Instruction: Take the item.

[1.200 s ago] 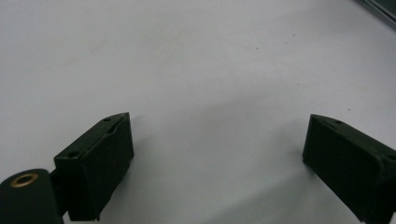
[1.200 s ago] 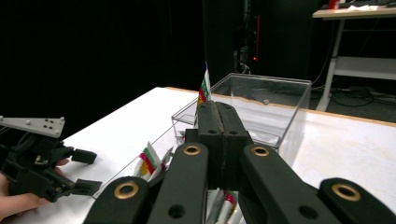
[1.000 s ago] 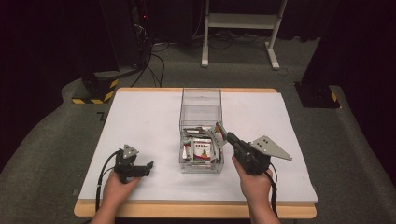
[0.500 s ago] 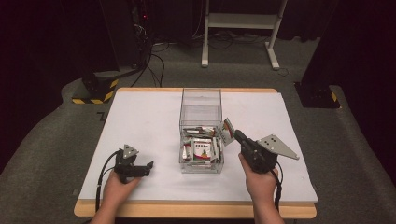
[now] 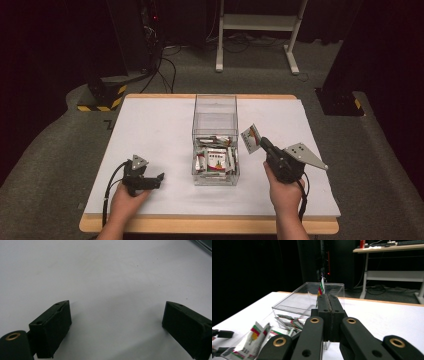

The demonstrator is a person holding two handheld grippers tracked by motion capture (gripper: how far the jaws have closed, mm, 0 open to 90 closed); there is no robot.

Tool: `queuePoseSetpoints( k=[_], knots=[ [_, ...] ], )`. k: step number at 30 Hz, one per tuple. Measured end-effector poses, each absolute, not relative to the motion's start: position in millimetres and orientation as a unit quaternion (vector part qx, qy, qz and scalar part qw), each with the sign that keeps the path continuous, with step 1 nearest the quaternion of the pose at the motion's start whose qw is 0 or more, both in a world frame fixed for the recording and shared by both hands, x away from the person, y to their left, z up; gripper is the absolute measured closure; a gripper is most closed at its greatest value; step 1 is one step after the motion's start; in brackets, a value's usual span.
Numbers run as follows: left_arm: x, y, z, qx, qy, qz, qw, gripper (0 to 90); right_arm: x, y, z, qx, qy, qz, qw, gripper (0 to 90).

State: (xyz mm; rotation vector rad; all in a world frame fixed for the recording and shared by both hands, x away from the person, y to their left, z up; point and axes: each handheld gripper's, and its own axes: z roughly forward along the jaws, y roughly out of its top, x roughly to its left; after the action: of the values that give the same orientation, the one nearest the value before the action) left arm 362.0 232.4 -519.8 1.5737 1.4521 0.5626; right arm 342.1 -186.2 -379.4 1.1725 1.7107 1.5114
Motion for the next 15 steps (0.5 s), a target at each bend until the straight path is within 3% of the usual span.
queuePoseSetpoints(
  k=[15],
  knots=[
    [362, 232, -520, 0.636, 0.586, 0.227, 0.447, 8.7, 357, -201, -396, 0.468, 0.638, 0.530, 0.306, 90.0]
  ],
)
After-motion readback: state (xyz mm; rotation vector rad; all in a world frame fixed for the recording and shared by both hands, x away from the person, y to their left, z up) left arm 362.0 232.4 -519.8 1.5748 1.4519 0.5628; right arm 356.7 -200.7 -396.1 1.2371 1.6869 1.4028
